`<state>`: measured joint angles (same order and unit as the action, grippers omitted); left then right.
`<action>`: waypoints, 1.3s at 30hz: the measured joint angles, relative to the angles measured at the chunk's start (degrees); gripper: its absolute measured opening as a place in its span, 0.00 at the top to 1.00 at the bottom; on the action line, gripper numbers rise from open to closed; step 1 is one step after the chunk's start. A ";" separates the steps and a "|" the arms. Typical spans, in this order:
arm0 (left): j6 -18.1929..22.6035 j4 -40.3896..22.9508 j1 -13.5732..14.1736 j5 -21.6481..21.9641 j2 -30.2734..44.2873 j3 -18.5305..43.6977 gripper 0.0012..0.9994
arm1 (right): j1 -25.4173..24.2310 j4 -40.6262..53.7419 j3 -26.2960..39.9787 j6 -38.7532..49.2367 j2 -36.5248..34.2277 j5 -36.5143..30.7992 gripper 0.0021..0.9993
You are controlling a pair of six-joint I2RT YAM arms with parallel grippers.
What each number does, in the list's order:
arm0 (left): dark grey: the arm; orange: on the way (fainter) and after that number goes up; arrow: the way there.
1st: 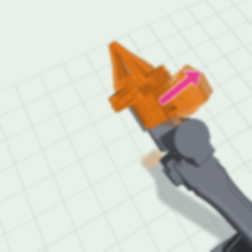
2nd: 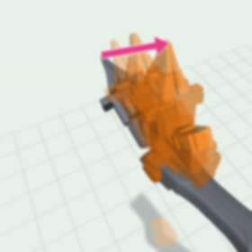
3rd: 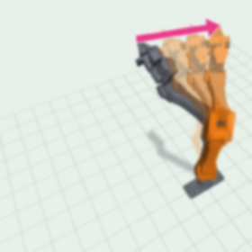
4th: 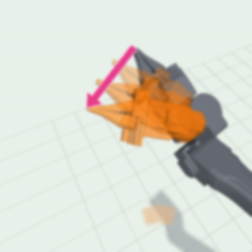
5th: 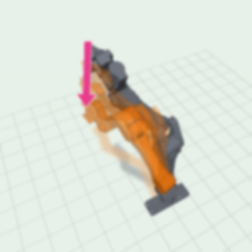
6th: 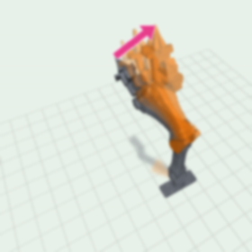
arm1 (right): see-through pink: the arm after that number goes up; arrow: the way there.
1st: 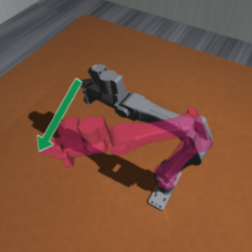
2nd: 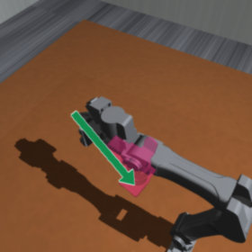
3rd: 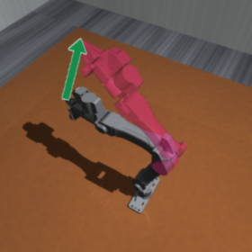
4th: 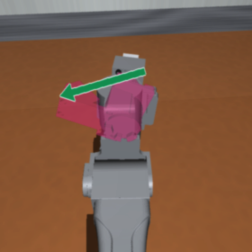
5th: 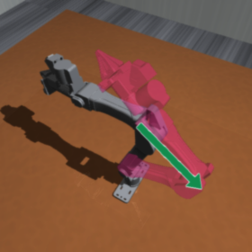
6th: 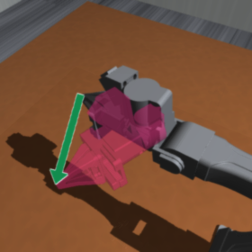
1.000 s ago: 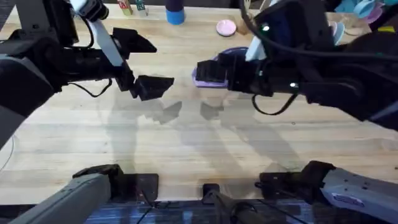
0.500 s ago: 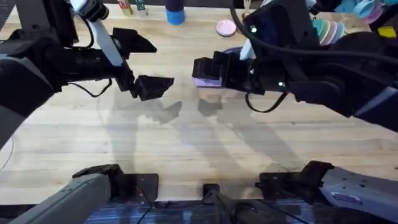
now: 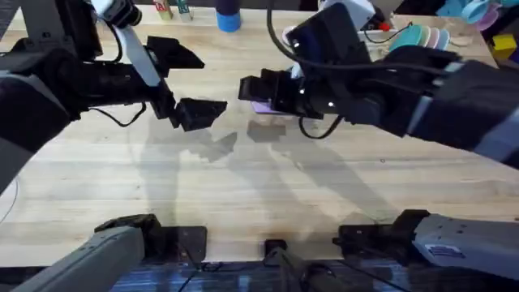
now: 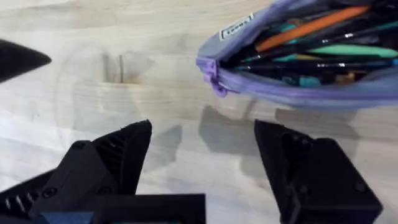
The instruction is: Unzip the bag, pick up the pens from the table one at a time and place them inside, then zip the bag closed.
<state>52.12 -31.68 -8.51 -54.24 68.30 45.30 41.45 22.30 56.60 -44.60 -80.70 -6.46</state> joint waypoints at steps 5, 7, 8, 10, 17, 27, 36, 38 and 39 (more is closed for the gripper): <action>0.01 0.00 0.00 0.00 -0.01 0.00 0.00 | 0.00 -3.48 0.01 0.00 -2.80 -0.02 0.00; 0.02 0.00 0.00 0.00 0.00 0.00 0.00 | 0.00 -4.32 0.02 0.00 -3.98 -0.17 0.00; 0.01 0.00 0.00 -0.01 -0.01 0.00 0.00 | 0.00 -4.70 0.00 0.00 -4.62 -0.33 0.00; 0.02 0.00 0.00 -0.02 0.01 0.00 0.00 | 0.00 -5.58 0.00 0.00 -5.82 -1.35 0.00; 0.02 0.00 0.00 -0.01 0.01 0.00 0.00 | 0.00 -10.51 0.00 -0.02 -9.02 -6.68 0.01; 0.02 0.00 0.00 -0.01 0.01 0.00 0.00 | 0.00 -13.22 0.00 -0.19 -11.34 -9.14 0.29; 0.02 0.00 0.00 -0.02 0.01 0.00 0.00 | 0.00 -13.41 0.02 -0.22 -11.97 -10.27 0.56; 0.02 0.00 0.00 -0.01 0.00 0.00 0.00 | 0.00 -13.71 0.02 -0.20 -11.97 -10.21 0.63; 0.02 0.00 0.00 -0.02 0.01 0.00 0.00 | 0.00 -13.84 0.00 -0.20 -11.94 -10.21 0.66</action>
<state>52.14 -31.68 -8.51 -54.26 68.31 45.30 41.45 8.46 56.60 -44.80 -92.64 -16.67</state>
